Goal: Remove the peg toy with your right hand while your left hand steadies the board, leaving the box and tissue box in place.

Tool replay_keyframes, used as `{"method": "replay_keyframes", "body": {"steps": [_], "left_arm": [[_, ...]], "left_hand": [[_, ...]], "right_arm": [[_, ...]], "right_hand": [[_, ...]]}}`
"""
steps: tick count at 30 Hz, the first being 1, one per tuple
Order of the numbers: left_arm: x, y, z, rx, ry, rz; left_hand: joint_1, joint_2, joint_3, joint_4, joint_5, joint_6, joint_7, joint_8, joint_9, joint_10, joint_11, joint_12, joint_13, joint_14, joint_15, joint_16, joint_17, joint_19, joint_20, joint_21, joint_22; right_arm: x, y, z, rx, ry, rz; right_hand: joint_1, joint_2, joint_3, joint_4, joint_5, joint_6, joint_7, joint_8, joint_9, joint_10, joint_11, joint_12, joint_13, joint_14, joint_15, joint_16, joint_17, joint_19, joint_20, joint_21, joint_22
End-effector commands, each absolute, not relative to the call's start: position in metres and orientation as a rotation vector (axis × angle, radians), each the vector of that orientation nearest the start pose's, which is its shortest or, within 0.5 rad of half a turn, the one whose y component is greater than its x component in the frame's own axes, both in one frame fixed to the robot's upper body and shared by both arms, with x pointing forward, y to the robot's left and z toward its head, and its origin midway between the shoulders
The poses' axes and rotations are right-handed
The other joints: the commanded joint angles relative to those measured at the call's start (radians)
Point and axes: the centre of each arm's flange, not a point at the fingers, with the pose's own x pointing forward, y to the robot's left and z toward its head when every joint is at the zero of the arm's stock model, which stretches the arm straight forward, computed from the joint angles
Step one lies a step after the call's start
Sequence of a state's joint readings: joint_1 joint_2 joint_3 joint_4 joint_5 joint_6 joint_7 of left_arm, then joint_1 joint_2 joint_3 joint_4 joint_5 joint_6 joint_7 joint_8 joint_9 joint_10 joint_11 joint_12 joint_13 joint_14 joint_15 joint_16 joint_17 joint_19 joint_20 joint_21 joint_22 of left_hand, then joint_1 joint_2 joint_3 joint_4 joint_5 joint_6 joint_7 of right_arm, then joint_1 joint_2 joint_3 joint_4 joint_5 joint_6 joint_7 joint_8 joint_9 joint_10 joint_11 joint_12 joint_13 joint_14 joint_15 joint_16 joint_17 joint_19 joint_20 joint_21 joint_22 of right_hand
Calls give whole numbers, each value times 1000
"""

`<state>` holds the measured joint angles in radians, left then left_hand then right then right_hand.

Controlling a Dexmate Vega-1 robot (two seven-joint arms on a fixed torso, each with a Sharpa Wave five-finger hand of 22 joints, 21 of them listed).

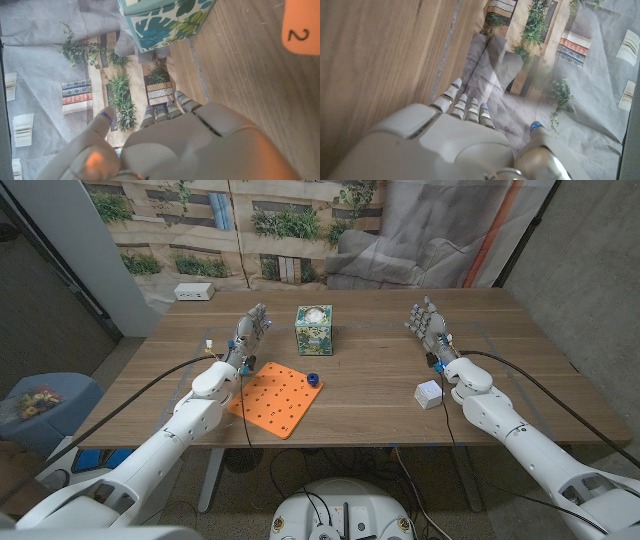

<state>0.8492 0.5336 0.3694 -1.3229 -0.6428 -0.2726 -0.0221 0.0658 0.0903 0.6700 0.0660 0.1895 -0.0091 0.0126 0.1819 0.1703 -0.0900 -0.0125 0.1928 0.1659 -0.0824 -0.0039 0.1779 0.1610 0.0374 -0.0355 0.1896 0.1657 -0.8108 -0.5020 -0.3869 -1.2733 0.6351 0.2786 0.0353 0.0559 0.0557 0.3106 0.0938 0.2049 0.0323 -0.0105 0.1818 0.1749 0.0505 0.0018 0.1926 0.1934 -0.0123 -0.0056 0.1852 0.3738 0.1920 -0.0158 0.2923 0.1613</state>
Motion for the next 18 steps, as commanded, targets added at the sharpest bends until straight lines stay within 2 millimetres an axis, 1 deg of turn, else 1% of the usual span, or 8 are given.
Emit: {"method": "replay_keyframes", "body": {"steps": [1, 4, 5, 8, 18], "left_arm": [[641, 301, -21, 64, -559, -210], [637, 303, -17, 97, -554, -213], [635, 304, -15, 107, -553, -215], [630, 305, -12, 137, -549, -227], [601, 319, -2, 269, -542, -233]], "left_hand": [[5, 78, 9, -4, 7, -4, -4, 4, 1, -4, -6, 6, 5, -5, -3, 4, 2, 8, -16, 6, 3], [8, 79, 12, -8, 6, -2, -18, 3, 1, -2, -10, 4, 5, -4, -5, 2, 2, 8, -15, 5, 3], [10, 80, 13, -11, 6, -3, -25, 2, 1, 0, -15, 4, 5, -3, -6, 1, 2, 8, -15, 5, 3], [11, 80, 14, -13, 6, -4, -32, 2, 1, 2, -17, 4, 5, -1, -8, 1, 2, 9, -17, 4, 3], [15, 82, 18, -19, 6, -5, -36, 0, 2, 10, -23, 3, 4, 4, -15, 0, 2, 12, -20, 4, 3]], "right_arm": [[665, -277, -22, -11, -568, 210], [664, -276, -20, -22, -571, 206], [664, -276, -19, -25, -572, 206], [663, -276, -18, -29, -582, 196], [658, -273, -17, -28, -609, 176]], "right_hand": [[10, 0, 6, -4, 5, 7, -2, 6, 1, 9, 0, 4, 1, -12, -3, 4, 0, 5, -2, 1, 4], [11, 0, 7, -6, 6, 6, -3, 5, 1, 9, -2, 4, 1, -13, -6, 4, -2, 4, -5, -2, 4], [11, 1, 7, -6, 6, 6, -3, 5, 1, 9, -3, 3, 1, -14, -7, 4, -3, 4, -7, -3, 4], [12, 1, 8, -8, 7, 7, -4, 5, 1, 10, -6, 4, 0, -14, -8, 4, -6, 3, -9, -6, 4], [15, 4, 11, -12, 8, 11, -5, 6, 0, 14, -9, 4, -1, -15, -16, 4, -14, 4, -14, -14, 4]]}}
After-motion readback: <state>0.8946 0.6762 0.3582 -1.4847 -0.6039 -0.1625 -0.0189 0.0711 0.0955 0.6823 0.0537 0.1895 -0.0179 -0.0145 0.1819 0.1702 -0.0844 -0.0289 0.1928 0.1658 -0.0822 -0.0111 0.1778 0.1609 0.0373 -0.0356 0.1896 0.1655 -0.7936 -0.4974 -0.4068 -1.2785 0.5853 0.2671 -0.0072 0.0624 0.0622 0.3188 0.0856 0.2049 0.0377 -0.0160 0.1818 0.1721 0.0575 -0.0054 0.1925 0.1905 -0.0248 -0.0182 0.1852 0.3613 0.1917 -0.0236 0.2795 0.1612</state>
